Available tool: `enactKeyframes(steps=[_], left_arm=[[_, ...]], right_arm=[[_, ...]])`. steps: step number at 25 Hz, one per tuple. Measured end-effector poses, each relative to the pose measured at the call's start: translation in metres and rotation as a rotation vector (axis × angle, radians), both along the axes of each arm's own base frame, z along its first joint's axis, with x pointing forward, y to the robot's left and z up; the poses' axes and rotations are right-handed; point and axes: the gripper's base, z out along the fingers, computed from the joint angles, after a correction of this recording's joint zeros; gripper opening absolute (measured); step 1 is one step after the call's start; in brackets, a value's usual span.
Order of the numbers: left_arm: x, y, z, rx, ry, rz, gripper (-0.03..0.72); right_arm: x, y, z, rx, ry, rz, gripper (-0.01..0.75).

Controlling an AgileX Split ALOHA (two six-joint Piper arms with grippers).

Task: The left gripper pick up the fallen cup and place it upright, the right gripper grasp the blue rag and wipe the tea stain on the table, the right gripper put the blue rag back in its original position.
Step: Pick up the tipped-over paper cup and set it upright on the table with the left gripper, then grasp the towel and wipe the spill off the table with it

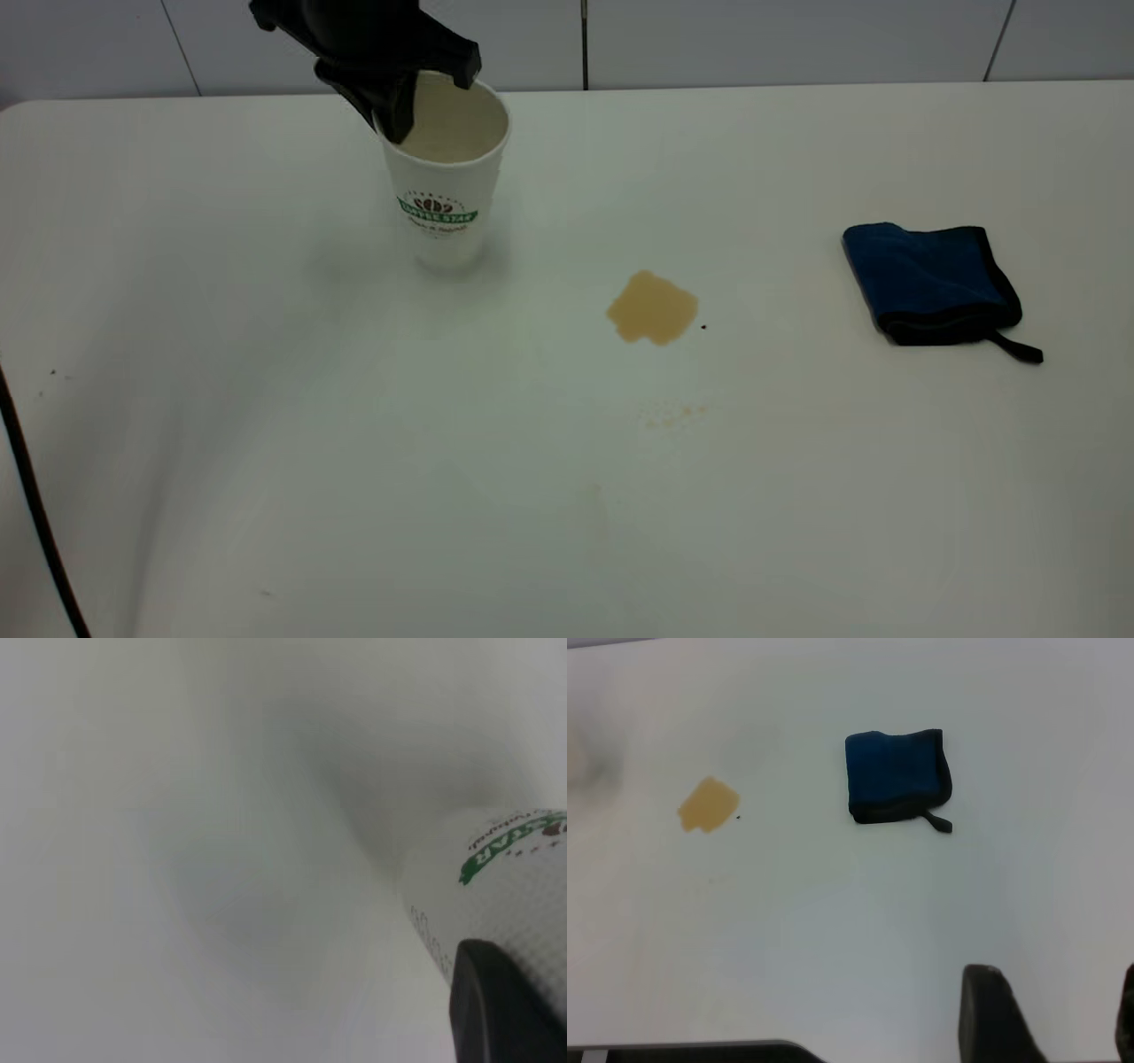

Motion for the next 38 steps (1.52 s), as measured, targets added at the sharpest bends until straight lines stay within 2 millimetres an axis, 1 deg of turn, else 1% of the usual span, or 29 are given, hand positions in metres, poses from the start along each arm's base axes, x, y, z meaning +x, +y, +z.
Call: enactKeyframes(steps=[2,5,11,16,19,22,25,28,31,34,36,38], left_arm=[[0.002,0.001,-0.007,-0.069,0.022,-0.020,0.004],[0.005,0.000,-0.021,-0.125,0.036,-0.050,0.004],[0.006,-0.005,-0.045,-0.168,0.050,-0.055,0.008],[0.006,-0.006,-0.046,-0.173,0.047,-0.053,0.014],[0.006,-0.006,-0.047,-0.174,0.046,-0.052,0.033],[0.006,-0.006,-0.048,-0.173,0.048,-0.053,0.102],[0.006,-0.006,-0.047,-0.175,0.046,-0.053,0.239],[0.007,-0.006,-0.040,-0.180,0.033,-0.053,0.402],[0.009,-0.007,-0.024,-0.192,-0.005,-0.056,0.510],[0.009,-0.007,-0.002,-0.206,-0.046,-0.061,0.548],[0.007,-0.008,0.014,-0.214,-0.061,-0.067,0.553],[0.000,-0.011,0.034,-0.216,-0.054,-0.084,0.555]], right_arm=[[0.000,0.000,0.000,0.000,0.000,0.000,0.362],[0.000,0.000,0.000,0.000,0.000,0.000,0.344],[0.000,0.000,0.000,0.000,0.000,0.000,0.304],[0.000,0.000,0.000,0.000,0.000,0.000,0.269],[0.000,0.000,0.000,0.000,0.000,0.000,0.248],[0.000,0.000,0.000,0.000,0.000,0.000,0.240],[0.000,0.000,0.000,0.000,0.000,0.000,0.240],[0.000,0.000,0.000,0.000,0.000,0.000,0.240],[0.000,0.000,0.000,0.000,0.000,0.000,0.240],[0.000,0.000,0.000,0.000,0.000,0.000,0.240],[0.000,0.000,0.000,0.000,0.000,0.000,0.240],[0.000,0.000,0.000,0.000,0.000,0.000,0.240]])
